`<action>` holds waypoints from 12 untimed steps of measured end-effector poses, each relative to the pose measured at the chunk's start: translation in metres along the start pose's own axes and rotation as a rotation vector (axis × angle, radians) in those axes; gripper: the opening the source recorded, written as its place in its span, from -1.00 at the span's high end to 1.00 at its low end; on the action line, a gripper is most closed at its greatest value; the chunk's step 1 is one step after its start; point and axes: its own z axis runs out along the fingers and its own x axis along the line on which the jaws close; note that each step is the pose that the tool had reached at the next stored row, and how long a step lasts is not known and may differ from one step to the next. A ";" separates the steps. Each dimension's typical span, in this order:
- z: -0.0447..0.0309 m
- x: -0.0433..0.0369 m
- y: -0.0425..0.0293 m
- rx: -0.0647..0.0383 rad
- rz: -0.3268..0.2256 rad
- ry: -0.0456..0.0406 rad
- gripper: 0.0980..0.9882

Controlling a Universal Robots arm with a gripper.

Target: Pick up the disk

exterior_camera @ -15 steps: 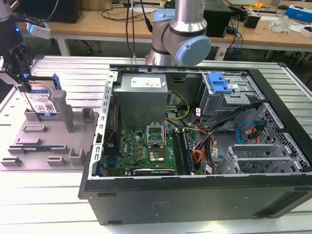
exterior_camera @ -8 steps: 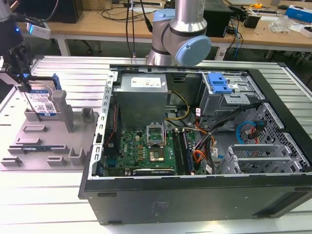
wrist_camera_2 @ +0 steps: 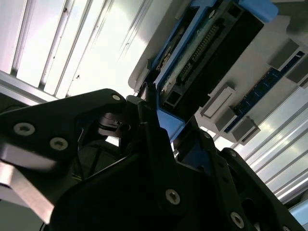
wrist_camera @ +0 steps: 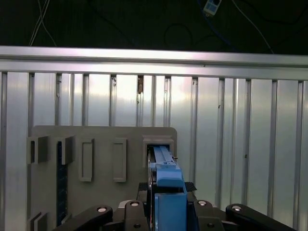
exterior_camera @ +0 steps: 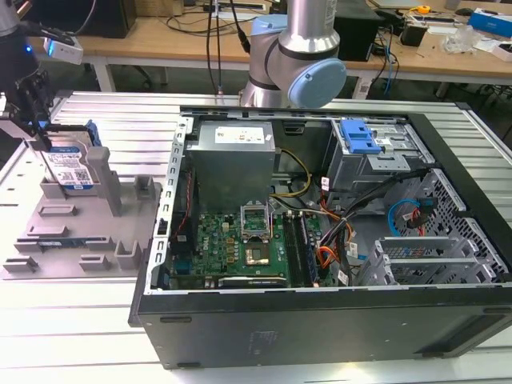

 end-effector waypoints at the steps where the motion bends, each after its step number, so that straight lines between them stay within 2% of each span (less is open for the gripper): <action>1: 0.0000 0.0000 0.0000 0.000 0.000 -0.0001 0.39; 4: -0.0009 0.0004 0.0000 0.000 0.000 -0.0002 0.39; 6: -0.0068 0.0006 0.0001 0.000 0.000 0.0000 0.39; 8: -0.0190 0.0006 0.0002 0.000 0.000 -0.0001 0.39; 10: -0.0356 0.0007 0.0003 0.000 0.000 0.0000 0.39; 12: -0.0556 0.0007 0.0005 0.000 0.000 -0.0001 0.39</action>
